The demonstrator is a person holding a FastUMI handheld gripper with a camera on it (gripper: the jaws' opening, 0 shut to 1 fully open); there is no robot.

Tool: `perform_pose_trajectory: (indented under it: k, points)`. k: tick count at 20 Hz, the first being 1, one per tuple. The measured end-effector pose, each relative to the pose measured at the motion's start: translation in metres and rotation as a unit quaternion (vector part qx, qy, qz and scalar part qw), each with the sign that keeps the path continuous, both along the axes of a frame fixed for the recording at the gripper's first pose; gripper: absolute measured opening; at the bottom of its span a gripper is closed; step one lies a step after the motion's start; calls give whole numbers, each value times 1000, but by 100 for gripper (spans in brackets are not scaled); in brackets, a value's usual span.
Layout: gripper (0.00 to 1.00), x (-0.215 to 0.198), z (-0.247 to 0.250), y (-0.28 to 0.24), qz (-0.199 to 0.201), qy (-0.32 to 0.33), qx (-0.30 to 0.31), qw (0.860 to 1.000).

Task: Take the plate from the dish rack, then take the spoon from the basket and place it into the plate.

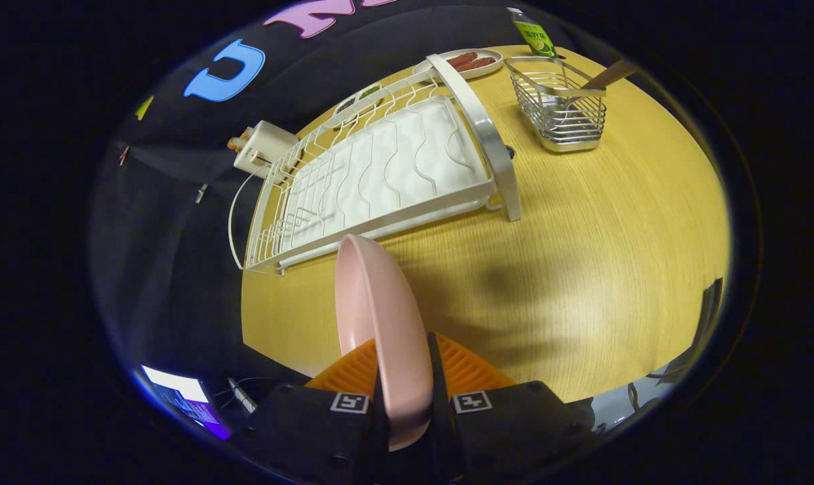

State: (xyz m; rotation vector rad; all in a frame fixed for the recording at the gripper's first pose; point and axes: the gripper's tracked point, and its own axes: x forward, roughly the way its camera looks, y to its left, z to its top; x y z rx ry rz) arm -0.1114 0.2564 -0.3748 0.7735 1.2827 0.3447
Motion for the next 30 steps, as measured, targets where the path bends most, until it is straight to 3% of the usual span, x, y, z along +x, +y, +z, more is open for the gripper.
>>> perform_pose_trajectory:
  k: [7, 12, 17, 20, 21, 23, 25, 28, 30]
  points:
    - [49, -9, -33, -19, 4, -4, -48, 999]
    - [49, -4, -36, -22, -3, -10, -50, 999]
    - [51, 7, -16, -46, -17, -72, -66, 995]
    - [54, 20, 8, -79, -41, -139, -92, 985]
    - [64, 25, 16, -92, -54, -161, -99, 981]
    - [73, 37, 35, -122, -85, -198, -116, 970]
    - [75, 53, 49, -148, -106, -230, -133, 958]
    - [86, 68, 52, -190, -99, -253, -167, 948]
    - [87, 82, 47, -211, -105, -255, -177, 945]
